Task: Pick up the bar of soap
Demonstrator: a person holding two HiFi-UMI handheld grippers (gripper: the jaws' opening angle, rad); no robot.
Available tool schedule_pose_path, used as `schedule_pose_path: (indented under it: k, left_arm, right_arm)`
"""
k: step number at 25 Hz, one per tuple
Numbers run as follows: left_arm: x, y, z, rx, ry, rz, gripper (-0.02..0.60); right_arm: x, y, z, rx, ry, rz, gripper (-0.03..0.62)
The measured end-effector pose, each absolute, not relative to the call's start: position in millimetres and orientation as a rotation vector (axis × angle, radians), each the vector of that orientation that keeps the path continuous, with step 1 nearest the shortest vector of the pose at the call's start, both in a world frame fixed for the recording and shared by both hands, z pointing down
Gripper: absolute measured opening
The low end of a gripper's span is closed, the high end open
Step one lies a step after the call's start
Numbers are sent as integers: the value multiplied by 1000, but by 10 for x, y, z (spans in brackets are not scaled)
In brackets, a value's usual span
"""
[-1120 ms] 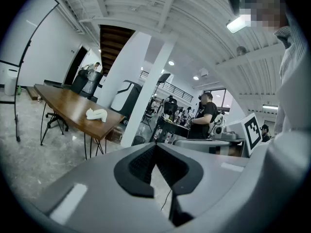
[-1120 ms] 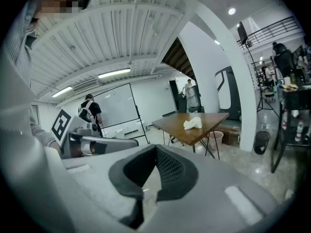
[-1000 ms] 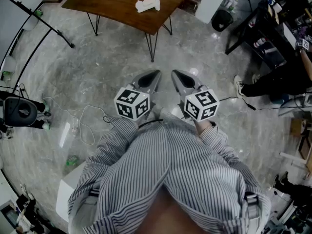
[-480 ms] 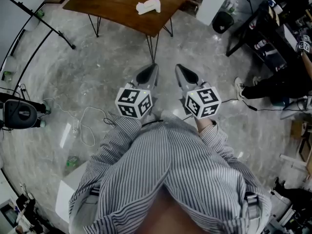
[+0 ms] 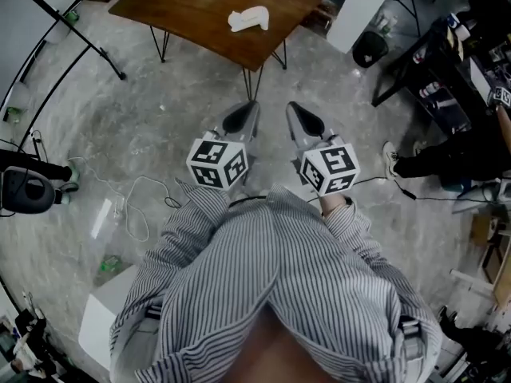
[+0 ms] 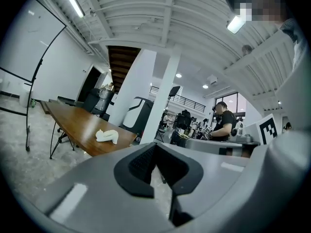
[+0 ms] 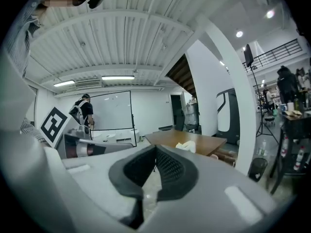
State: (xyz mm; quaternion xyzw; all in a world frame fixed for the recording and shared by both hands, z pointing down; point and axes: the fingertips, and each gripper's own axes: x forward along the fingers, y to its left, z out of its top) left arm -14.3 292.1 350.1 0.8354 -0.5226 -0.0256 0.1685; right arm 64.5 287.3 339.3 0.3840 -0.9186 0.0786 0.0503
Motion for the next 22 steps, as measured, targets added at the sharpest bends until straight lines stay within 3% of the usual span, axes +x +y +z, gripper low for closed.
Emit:
schedule_pose_path:
  k: [12, 22]
  left_arm:
    - [-254, 2350, 3716, 2293, -1517, -80, 2]
    - [-584, 1107, 3915, 2279, -1474, -50, 2]
  right_arm:
    - [548, 2275, 3657, 1107, -2790, 342, 3]
    - [204, 1043, 3825, 1099, -2755, 353, 3]
